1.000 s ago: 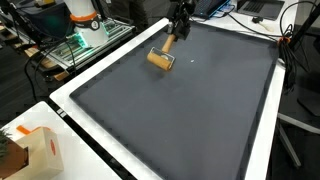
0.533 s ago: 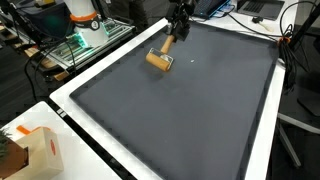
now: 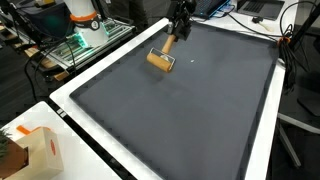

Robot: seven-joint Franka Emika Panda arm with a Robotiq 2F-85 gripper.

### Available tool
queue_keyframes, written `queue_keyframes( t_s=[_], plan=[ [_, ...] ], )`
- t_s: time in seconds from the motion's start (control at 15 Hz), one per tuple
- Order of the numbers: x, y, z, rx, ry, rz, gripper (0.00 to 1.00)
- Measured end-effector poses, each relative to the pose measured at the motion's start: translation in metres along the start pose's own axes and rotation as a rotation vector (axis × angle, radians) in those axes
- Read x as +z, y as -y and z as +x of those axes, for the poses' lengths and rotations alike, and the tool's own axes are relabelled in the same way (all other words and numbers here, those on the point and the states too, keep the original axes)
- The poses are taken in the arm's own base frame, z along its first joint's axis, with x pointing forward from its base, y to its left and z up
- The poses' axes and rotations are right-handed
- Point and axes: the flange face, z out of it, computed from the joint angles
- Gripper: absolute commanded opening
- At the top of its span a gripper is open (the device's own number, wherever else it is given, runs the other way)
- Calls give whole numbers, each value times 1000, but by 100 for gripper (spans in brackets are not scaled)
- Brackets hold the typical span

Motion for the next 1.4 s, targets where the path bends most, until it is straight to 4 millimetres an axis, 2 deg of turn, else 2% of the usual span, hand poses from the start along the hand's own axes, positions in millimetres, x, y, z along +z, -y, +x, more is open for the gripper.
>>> queue_keyframes(
  t_s=[0.33,0.6,1.0,1.4],
  plan=[
    [-6,-26,14,0,-8,42,24],
    [-9,-59,28,0,20,125,24],
    [-9,-131,45,-84,120,325,24],
    [-4,-205,51,-205,152,550,24]
  ],
)
